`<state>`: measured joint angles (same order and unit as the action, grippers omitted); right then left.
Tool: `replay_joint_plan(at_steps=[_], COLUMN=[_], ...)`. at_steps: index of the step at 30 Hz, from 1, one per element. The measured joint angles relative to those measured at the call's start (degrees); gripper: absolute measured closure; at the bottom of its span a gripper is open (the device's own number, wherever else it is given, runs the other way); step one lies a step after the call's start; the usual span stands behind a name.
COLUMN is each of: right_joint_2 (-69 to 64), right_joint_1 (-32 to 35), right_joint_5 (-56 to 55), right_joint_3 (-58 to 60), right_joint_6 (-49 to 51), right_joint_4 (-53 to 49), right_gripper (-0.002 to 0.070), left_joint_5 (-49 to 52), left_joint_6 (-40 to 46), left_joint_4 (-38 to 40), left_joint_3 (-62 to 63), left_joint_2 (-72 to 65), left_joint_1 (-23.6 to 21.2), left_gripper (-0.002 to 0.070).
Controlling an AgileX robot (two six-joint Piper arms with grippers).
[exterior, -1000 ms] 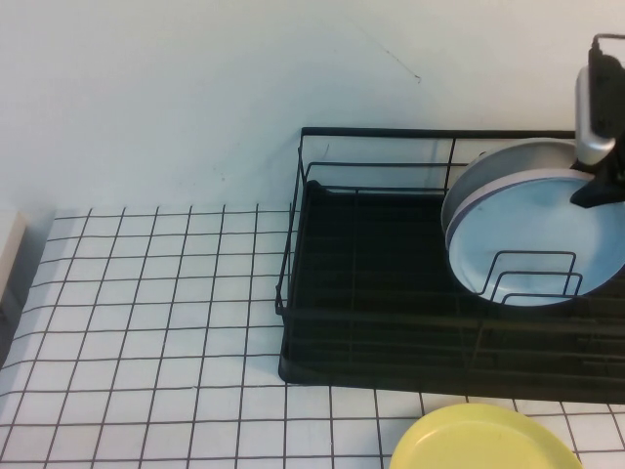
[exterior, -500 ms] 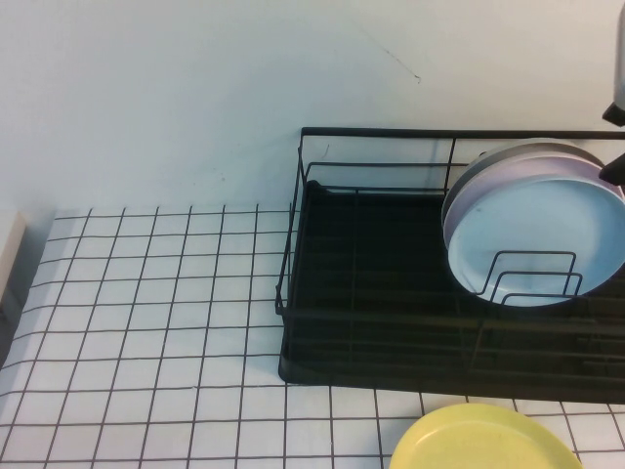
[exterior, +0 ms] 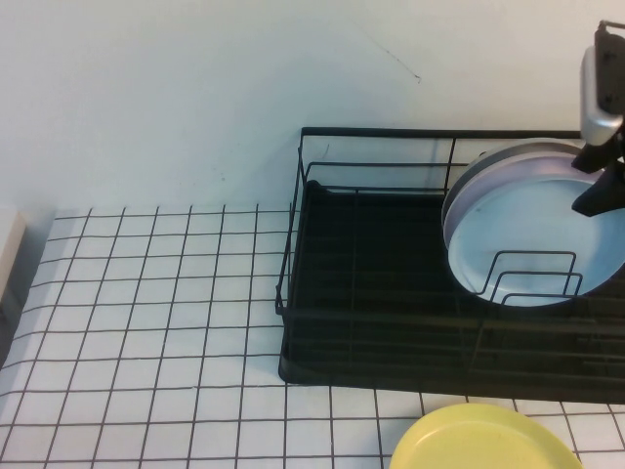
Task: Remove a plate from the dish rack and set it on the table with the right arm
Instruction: Grasp the plate from the shelf, then place the plate from the table
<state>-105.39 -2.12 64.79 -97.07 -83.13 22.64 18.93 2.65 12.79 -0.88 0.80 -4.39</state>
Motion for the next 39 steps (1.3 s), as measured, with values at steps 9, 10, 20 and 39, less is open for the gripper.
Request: replay_joint_plan(at_steps=[9,10,20,39], right_joint_2=[-3.8,-4.2,-3.4,32.7], right_joint_1=[0.0,0.0,-0.1,-0.1], right_joint_5=[-2.7,-3.0,-5.2,6.2], right_joint_3=[0.0,0.0,0.0,13.5], right_joint_6=[-1.4,-1.4,0.4,39.2], right_joint_4=[0.4,0.4,-1.0,10.0], right_gripper=[0.0261,0.0267,0.0533,0.0567], left_joint_5=[0.0,0.0,0.0,0.0], left_joint_6=[0.0,0.0,0.0,0.0], left_joint_4=[0.0,0.0,0.0,1.7], left_joint_3=[0.0,0.0,0.0,0.0], left_joint_2=[0.0,0.0,0.0,0.0], left_joint_1=[0.0,0.0,0.0,0.0], left_gripper=[0.0678,0.0678,0.0678,0.0678])
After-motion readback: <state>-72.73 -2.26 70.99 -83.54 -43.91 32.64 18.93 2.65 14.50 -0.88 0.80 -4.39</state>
